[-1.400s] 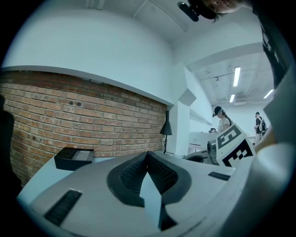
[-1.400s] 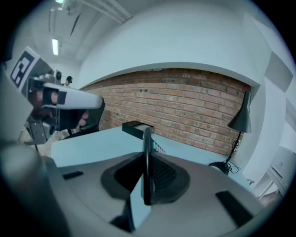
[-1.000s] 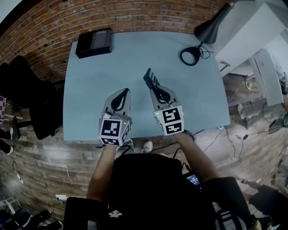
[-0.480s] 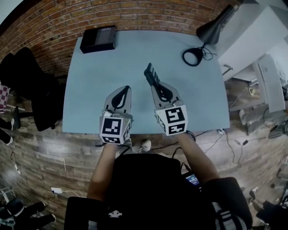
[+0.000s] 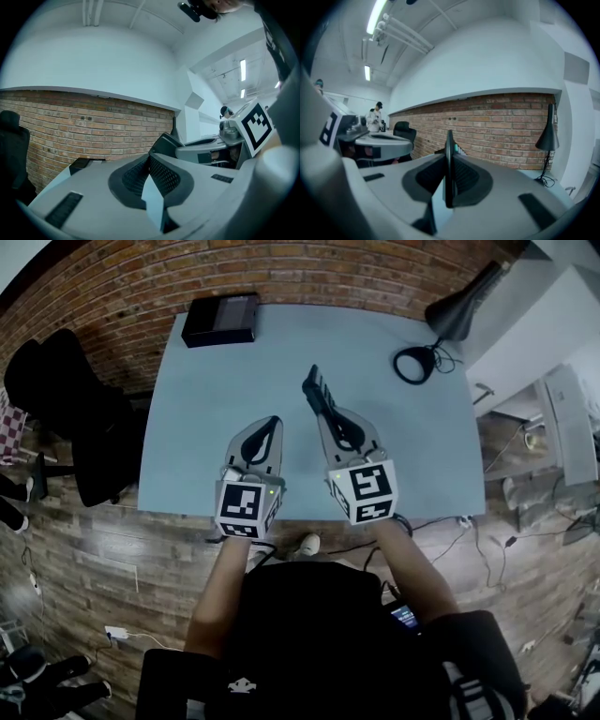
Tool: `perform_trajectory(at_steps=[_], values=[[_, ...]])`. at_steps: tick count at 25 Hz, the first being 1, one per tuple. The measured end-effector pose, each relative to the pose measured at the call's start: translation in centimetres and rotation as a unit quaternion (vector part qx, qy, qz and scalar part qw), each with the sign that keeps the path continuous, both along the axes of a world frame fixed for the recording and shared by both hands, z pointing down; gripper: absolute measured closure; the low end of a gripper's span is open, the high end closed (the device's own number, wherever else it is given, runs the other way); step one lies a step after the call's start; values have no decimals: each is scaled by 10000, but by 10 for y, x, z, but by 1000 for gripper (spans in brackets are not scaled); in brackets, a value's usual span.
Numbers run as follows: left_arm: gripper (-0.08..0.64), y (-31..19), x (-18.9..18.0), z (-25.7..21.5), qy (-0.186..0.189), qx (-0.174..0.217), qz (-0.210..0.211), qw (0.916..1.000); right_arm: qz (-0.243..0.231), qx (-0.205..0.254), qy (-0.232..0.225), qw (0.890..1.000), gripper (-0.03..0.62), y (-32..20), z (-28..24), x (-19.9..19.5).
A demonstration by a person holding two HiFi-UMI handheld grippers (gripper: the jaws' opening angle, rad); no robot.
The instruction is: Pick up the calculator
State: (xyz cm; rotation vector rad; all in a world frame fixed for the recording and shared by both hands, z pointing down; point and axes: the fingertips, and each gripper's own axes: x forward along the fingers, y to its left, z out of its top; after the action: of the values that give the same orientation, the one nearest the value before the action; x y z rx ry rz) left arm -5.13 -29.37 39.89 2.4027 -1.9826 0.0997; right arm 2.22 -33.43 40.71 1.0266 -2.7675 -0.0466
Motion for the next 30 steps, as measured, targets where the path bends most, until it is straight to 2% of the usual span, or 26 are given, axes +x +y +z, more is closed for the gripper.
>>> perform_trajectory(at_steps=[18,30], values=[[558,55,-58,-25,-13,231,328,9992,253,236,-89,9994,541,62,-31,-58],[557,105,-72,-27,30,306,578,9979,478,326,-122,9983,541,118,-38,-73]])
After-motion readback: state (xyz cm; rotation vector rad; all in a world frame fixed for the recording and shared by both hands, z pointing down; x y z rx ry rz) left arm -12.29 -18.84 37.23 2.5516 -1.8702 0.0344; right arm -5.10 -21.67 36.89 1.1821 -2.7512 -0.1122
